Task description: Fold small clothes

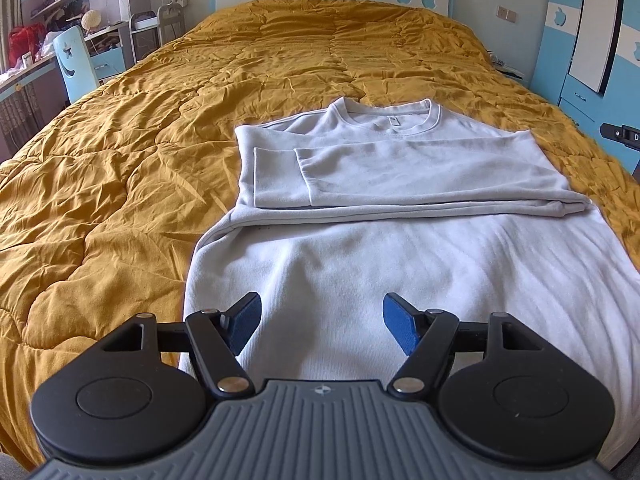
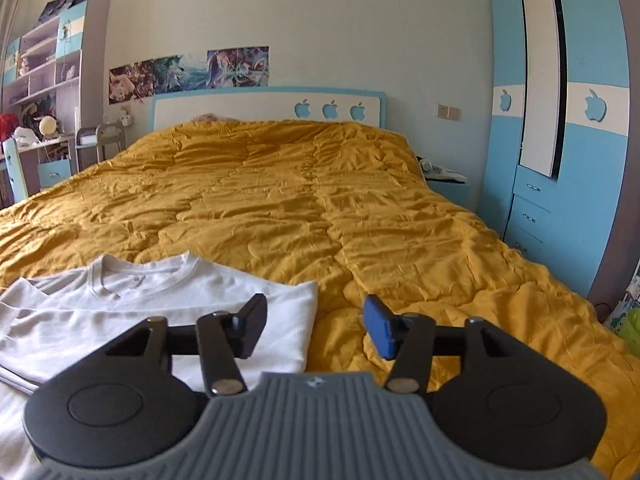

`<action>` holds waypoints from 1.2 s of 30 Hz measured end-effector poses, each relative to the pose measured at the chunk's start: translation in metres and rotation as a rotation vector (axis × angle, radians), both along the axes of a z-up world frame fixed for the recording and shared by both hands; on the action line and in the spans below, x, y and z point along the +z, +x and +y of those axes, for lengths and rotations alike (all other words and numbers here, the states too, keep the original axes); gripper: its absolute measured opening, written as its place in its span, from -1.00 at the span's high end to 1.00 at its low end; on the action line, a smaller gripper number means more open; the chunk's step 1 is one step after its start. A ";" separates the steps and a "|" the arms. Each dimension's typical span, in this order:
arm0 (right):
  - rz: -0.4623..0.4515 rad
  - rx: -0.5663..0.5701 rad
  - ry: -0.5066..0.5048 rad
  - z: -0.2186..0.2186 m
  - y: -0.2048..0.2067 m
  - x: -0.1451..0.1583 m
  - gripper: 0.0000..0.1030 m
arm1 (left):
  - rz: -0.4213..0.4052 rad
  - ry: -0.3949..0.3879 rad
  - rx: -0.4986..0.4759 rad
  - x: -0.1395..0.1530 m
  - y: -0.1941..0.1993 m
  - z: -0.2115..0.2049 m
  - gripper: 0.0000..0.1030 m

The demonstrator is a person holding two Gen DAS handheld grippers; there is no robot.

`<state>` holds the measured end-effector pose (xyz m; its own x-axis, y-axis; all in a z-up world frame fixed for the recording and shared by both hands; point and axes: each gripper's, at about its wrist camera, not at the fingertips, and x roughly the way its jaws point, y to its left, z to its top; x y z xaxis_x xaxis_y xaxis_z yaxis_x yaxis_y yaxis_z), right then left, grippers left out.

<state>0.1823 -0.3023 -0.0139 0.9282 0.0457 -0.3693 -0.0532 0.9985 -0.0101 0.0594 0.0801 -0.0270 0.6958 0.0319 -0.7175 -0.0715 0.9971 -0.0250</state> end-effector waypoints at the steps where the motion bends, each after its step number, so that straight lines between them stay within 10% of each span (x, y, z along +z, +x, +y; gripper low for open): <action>1: -0.013 0.009 0.007 0.000 -0.009 0.008 -0.34 | -0.006 -0.001 -0.004 0.003 -0.002 -0.001 -0.58; 9: -0.004 0.087 -0.010 0.005 -0.097 0.044 -0.59 | -0.037 -0.022 -0.002 0.026 -0.025 0.002 -0.61; 20: 0.327 0.086 0.215 0.012 -0.164 0.006 -0.59 | 0.044 -0.093 0.001 0.044 -0.064 0.037 -0.61; 30: 0.534 0.004 0.097 0.012 -0.219 -0.021 -0.59 | 0.143 -0.202 0.016 0.035 -0.109 0.089 -0.61; 36: 0.684 -0.038 0.220 -0.017 -0.233 -0.036 -0.59 | 0.238 -0.215 -0.008 0.013 -0.130 0.099 -0.61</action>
<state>-0.0512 -0.3196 -0.0500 0.4946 0.1583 -0.8546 0.0588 0.9749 0.2146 -0.0708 0.1795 -0.0138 0.5072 -0.1427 -0.8499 -0.0927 0.9715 -0.2184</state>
